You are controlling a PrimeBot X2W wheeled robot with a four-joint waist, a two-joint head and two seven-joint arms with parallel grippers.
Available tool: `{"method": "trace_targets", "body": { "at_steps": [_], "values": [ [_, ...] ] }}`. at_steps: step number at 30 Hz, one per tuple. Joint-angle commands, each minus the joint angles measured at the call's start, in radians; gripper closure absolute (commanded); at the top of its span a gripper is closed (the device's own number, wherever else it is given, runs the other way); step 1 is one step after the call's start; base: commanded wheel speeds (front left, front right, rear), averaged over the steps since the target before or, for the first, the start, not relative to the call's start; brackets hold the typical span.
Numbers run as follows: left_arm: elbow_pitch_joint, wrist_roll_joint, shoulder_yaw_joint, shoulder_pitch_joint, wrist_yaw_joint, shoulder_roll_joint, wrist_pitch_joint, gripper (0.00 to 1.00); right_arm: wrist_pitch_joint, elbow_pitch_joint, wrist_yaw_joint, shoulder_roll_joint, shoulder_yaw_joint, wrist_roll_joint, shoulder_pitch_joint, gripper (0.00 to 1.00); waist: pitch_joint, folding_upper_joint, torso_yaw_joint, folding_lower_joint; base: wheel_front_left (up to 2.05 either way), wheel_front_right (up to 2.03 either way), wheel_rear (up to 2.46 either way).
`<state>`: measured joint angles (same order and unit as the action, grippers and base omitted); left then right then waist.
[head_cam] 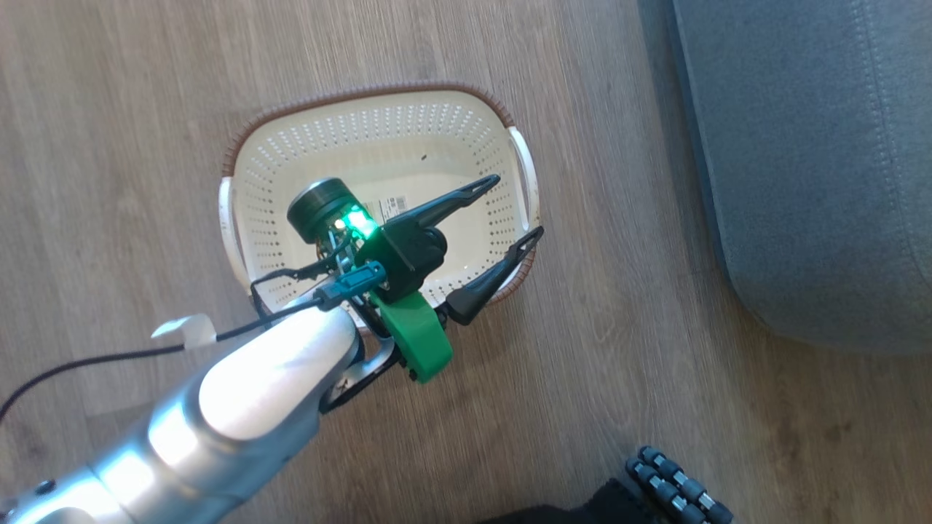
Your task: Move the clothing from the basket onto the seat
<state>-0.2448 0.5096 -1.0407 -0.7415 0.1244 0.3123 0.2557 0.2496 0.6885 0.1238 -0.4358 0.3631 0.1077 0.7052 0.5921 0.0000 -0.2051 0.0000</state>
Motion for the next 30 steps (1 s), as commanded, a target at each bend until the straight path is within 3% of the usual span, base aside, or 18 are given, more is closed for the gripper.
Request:
{"method": "trace_targets", "body": {
  "at_steps": [1, 11, 18, 30],
  "values": [
    [0.026, 0.004, 0.036, 0.006, 0.006, 0.000, 0.005, 0.00, 0.010, -0.033, 0.007, -0.021, -0.011, 0.003, -0.037, 0.00, -0.014, 0.0000, 0.007, 0.0000, 0.00, 0.00, 0.00],
    [0.016, -0.016, 0.152, 0.080, 0.006, -0.047, 0.006, 0.00, 0.012, -0.271, 0.007, 0.112, -0.141, -0.005, -0.182, 0.00, -0.106, 0.0000, 0.060, 0.0000, 0.00, 0.00, 0.00],
    [-0.005, -0.041, 0.296, 0.153, 0.006, -0.081, 0.006, 0.00, -0.019, -0.417, 0.007, 0.205, -0.228, -0.018, -0.212, 0.00, -0.190, 0.0000, 0.136, 0.0000, 0.00, 0.00, 0.00],
    [-0.035, -0.120, 0.578, 0.293, 0.006, -0.135, 0.006, 0.00, -0.041, -0.469, 0.007, 0.262, -0.353, 0.019, -0.266, 0.00, -0.319, 0.0000, 0.272, 0.0000, 0.00, 0.00, 0.00]
  ]
}}
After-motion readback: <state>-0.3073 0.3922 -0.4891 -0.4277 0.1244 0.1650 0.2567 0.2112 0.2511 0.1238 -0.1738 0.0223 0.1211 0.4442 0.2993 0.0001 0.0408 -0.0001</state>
